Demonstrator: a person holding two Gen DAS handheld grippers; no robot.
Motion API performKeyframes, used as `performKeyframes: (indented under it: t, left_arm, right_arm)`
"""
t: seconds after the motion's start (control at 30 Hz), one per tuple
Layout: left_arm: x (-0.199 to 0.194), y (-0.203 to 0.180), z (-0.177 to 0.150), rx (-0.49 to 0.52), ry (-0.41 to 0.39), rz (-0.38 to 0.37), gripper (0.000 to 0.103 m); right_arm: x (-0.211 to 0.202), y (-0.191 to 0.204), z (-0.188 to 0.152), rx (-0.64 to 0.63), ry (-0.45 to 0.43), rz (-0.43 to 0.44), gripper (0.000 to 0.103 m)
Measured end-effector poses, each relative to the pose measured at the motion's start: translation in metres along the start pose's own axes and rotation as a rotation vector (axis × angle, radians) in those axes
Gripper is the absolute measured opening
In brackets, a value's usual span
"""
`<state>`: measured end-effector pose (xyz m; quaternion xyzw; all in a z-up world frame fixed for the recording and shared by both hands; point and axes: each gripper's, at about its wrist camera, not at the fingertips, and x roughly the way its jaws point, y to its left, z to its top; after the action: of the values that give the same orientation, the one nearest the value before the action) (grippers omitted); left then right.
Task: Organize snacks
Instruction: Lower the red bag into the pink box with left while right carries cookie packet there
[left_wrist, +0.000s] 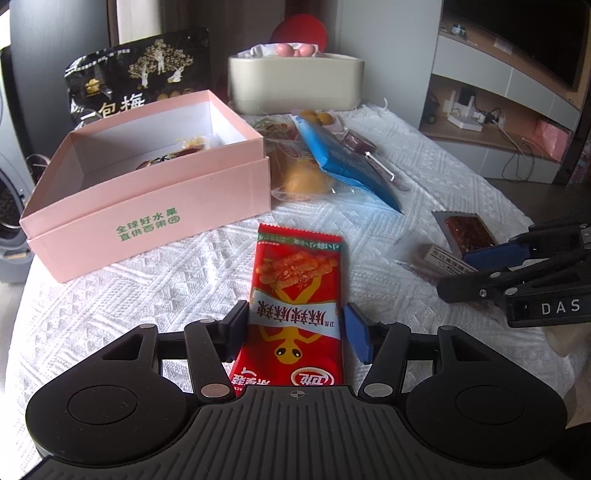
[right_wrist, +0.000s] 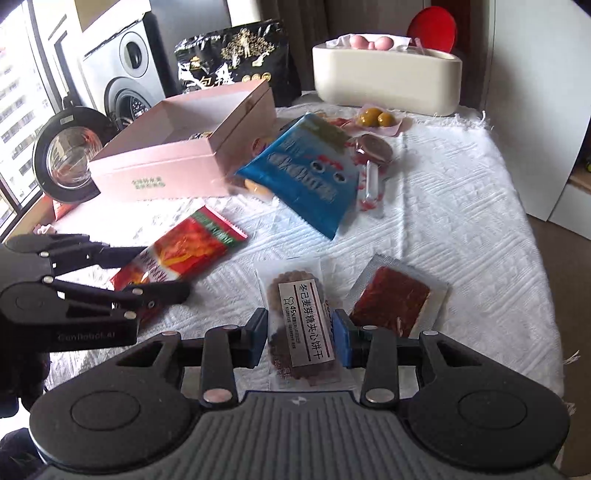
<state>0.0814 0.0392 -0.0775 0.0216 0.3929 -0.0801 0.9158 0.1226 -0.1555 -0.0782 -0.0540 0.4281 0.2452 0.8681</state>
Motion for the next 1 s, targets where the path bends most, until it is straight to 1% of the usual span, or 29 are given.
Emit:
performKeyframes:
  t: [0.03,0.13,0.27,0.33,0.43,0.47,0.57,0.6,0.67,0.73,0.8,0.9,0.93,0.97,1.0]
  left_arm:
    - [0.0,0.0,-0.001,0.0,0.0,-0.001,0.061]
    - [0.0,0.0,-0.001,0.005,-0.005,0.002,0.061]
    - [-0.001,-0.002,-0.003,0.021,-0.016,0.008,0.061]
    - [-0.002,-0.002,-0.004,0.02,-0.023,0.007,0.061]
    - [-0.007,0.002,-0.007,-0.003,-0.039,-0.003,0.052]
    - [-0.01,0.005,-0.009,-0.02,-0.043,-0.017,0.051]
    - [-0.027,0.014,-0.015,-0.072,-0.071,-0.096,0.051]
    - [-0.036,0.015,-0.015,-0.077,-0.092,-0.098,0.051]
    - [-0.056,0.021,-0.01,-0.084,-0.155,-0.076,0.05]
    - [-0.081,0.036,0.007,-0.117,-0.258,-0.027,0.05]
    - [-0.099,0.056,0.031,-0.159,-0.346,0.037,0.051]
    - [-0.101,0.086,0.072,-0.214,-0.423,0.12,0.051]
    - [-0.095,0.095,0.084,-0.236,-0.427,0.134,0.051]
    - [-0.082,0.107,0.098,-0.254,-0.399,0.152,0.051]
    - [-0.064,0.117,0.11,-0.266,-0.344,0.17,0.051]
  right_arm:
    - [0.0,0.003,-0.001,-0.012,-0.004,-0.006,0.042]
    - [0.002,0.006,-0.001,-0.028,-0.015,-0.017,0.043]
    - [0.005,0.013,-0.003,-0.076,-0.031,-0.046,0.043]
    - [0.004,0.015,-0.003,-0.083,-0.036,-0.049,0.041]
    - [0.0,0.013,-0.001,-0.064,-0.037,-0.025,0.038]
    - [-0.003,0.013,-0.001,-0.061,-0.045,-0.021,0.037]
    - [-0.018,0.013,0.002,-0.052,-0.086,-0.008,0.037]
    - [-0.025,0.013,0.003,-0.048,-0.108,0.001,0.037]
    - [-0.037,0.015,0.006,-0.049,-0.145,0.019,0.037]
    - [-0.046,0.017,0.01,-0.056,-0.177,0.039,0.037]
    - [-0.05,0.02,0.012,-0.061,-0.194,0.053,0.037]
    - [-0.049,0.024,0.013,-0.068,-0.201,0.067,0.037]
    - [-0.048,0.026,0.013,-0.07,-0.201,0.071,0.037]
    - [-0.047,0.027,0.014,-0.072,-0.199,0.075,0.037]
    - [-0.045,0.027,0.014,-0.072,-0.196,0.077,0.037]
